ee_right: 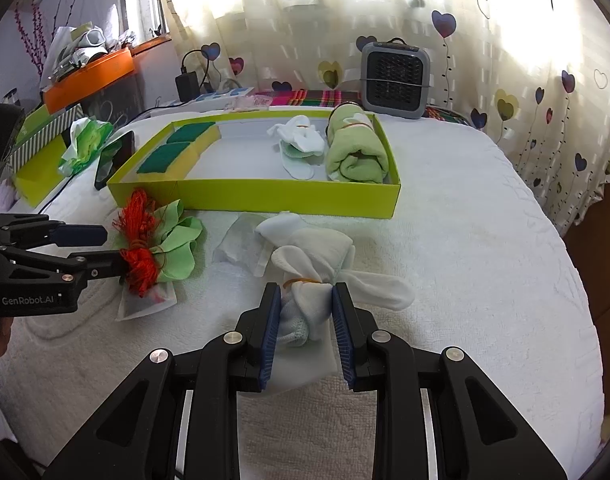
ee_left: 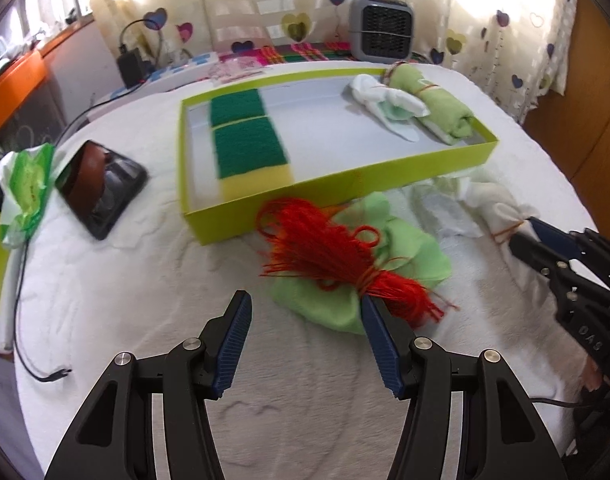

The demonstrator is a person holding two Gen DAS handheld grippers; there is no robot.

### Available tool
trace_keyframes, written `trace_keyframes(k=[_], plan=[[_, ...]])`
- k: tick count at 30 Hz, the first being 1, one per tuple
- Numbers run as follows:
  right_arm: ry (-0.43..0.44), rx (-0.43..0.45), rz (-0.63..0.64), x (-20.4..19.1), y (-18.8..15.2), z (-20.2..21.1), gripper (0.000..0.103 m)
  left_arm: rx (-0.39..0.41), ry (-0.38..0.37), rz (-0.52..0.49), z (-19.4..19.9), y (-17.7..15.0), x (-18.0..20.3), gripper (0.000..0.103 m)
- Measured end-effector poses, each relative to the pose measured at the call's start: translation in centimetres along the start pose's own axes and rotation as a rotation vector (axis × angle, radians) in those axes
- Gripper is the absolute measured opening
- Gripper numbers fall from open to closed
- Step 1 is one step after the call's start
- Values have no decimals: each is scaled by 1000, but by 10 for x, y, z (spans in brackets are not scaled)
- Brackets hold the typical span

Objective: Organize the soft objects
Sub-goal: 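Lift the white knotted bundle with the right tool while the left tool grasps the red yarn tassel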

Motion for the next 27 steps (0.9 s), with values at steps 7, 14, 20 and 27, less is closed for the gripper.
trace_keyframes(k=[7, 14, 20, 27], plan=[[6, -6, -4, 0, 0, -1, 28, 50, -40, 112, 7, -5, -10, 57], [12, -13, -7, -1, -1, -2, 28, 147, -76, 160, 31, 18, 4, 57], [12, -17, -2, -3, -2, -4, 28, 84, -60, 150, 10, 20, 18, 57], [23, -23, -11, -1, -2, -5, 28, 59, -47, 148, -4, 14, 16, 44]])
Point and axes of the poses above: each gripper's, at about its wrist camera, not at the fingertips, and z roughly against the way its jaws point, x to its right, y to its top, the point moved 10 cm from there along -z, roughly the way its jaws point, and after that the axes turned 13 degrees about -z, right-handed, at the moved point
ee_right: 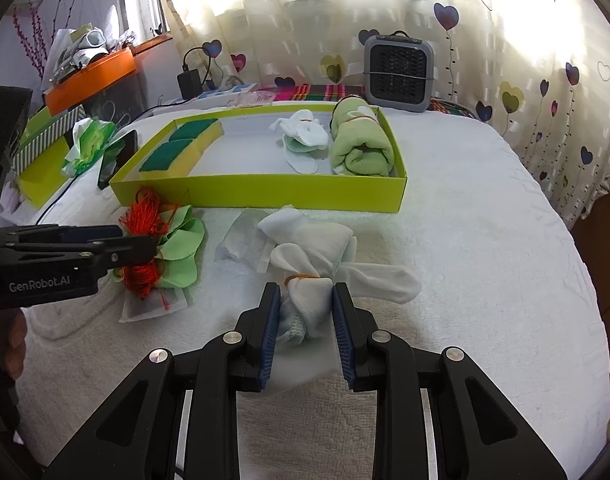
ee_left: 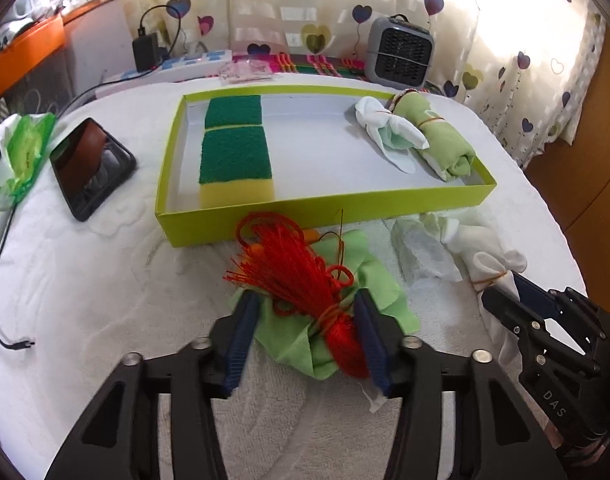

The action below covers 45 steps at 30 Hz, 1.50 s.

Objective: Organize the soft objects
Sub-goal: 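Lift the white knotted bundle with the right tool while the left tool grasps the red yarn tassel, then lift the red yarn tassel on green cloth with the left tool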

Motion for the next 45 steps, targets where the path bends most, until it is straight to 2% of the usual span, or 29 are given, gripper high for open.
trace_keyframes(k=[6, 8, 9, 20, 27, 32, 45], plan=[[8, -1, -7, 0, 0, 0, 28, 7, -38, 3, 5, -5, -1, 34], [11, -2, -9, 1, 1, 0, 28, 15, -54, 21, 8, -6, -2, 23], [11, -2, -9, 0, 1, 0, 28, 20, -53, 23, 10, -5, -3, 22], [8, 0, -6, 1, 1, 0, 28, 10, -122, 90, 2, -5, -3, 22], [8, 1, -6, 1, 1, 0, 28, 4, -104, 75, -2, -3, 1, 25], [5, 2, -2, 1, 0, 0, 28, 25, -114, 65, 5, -2, 0, 13], [3, 40, -4, 0, 3, 10, 26, 96, -84, 27, 36, 4, -18, 11]])
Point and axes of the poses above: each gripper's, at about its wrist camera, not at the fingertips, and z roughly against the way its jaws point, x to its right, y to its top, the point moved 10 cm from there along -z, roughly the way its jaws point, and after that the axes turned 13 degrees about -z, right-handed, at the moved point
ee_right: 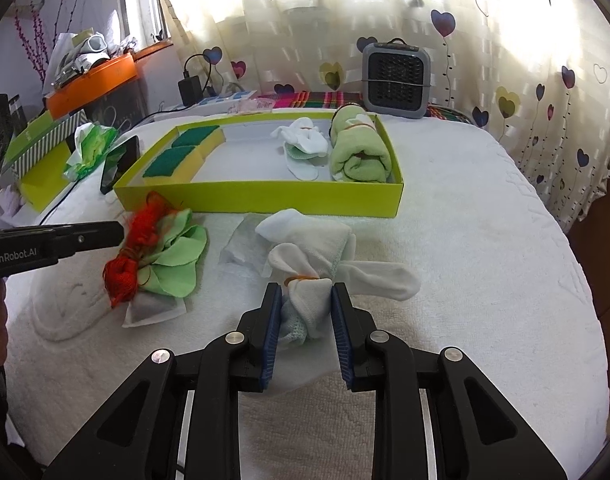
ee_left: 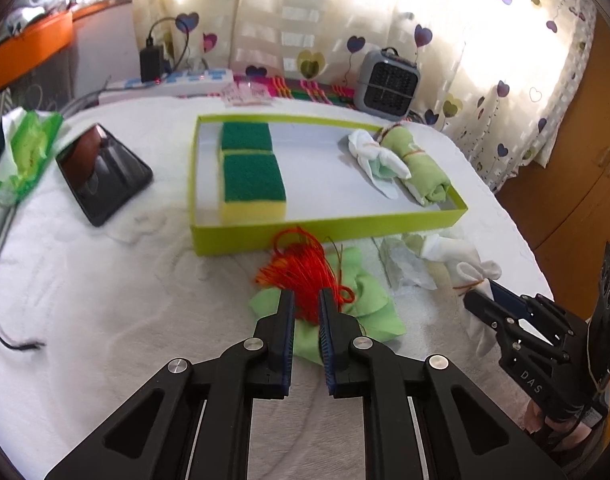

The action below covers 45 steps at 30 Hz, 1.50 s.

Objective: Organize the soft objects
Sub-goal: 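Lift the red yarn tassel on green cloth with the left tool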

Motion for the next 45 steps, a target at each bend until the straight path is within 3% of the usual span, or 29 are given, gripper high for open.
trace_keyframes(k=[3, 7, 11, 14, 17, 27, 29, 32, 34, 45], plan=[[5, 14, -2, -1, 3, 5, 26, -8, 23, -35, 5, 2, -5, 11], [7, 19, -13, -1, 3, 7, 26, -31, -6, -26, 2, -2, 0, 13], [8, 24, -11, -3, 5, 7, 26, -70, -28, -6, -9, -11, 8, 31], [8, 21, -11, -2, 4, 7, 26, -75, -48, 8, -13, -11, 13, 37], [10, 15, -18, -1, 3, 5, 26, -105, -21, -10, -21, -13, 15, 42], [28, 0, -20, -1, 2, 1, 26, -124, 31, -22, -34, -19, 14, 42], [31, -3, -21, 0, 1, 0, 26, -117, 31, -29, -33, -18, 15, 40], [33, -8, -21, -1, 1, -1, 26, -103, 31, -40, -30, -17, 15, 23], [34, -9, -22, -1, 0, -1, 26, -96, 37, -43, -28, -16, 14, 18], [32, -7, -26, 0, -1, -1, 26, -66, 38, -49, -14, -14, 9, 12]])
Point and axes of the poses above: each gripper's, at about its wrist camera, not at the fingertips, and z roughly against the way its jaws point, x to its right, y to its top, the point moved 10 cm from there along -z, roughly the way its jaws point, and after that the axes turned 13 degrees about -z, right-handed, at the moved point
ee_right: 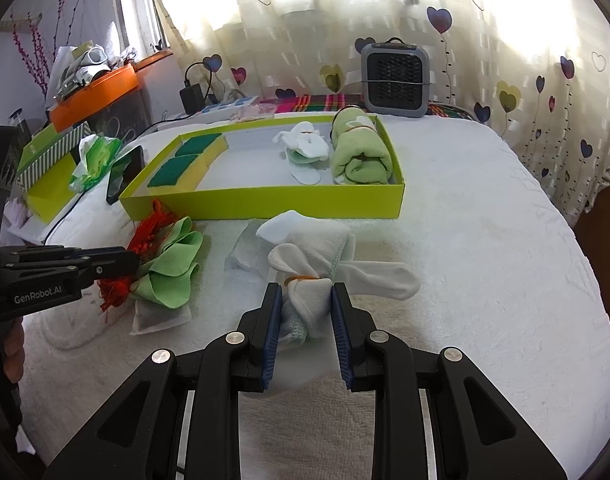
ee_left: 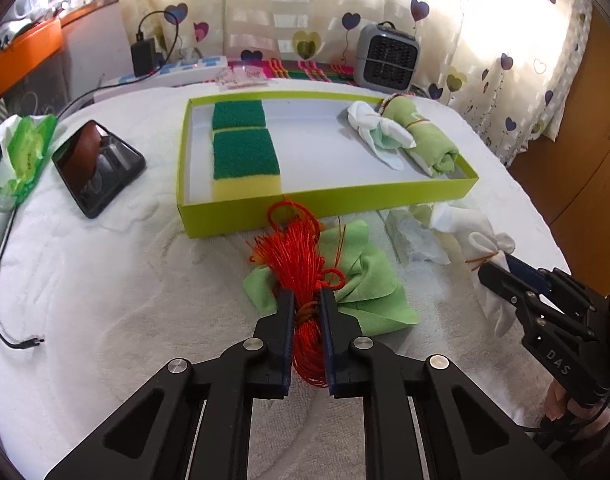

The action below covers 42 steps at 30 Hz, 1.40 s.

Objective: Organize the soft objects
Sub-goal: 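Lift the red yarn tassel on green cloth with the left tool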

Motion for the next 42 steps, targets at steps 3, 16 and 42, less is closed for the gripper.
trace_keyframes(k=[3, 16, 42], plan=[[-1, 7, 2, 0, 1, 0, 26, 18, -6, 4, 7, 3, -3, 12], [-6, 33, -1, 0, 5, 9, 26, 2, -66, 24, 6, -2, -2, 14], [5, 3, -14, 2, 1, -2, 26, -58, 24, -24, -21, -9, 1, 25]])
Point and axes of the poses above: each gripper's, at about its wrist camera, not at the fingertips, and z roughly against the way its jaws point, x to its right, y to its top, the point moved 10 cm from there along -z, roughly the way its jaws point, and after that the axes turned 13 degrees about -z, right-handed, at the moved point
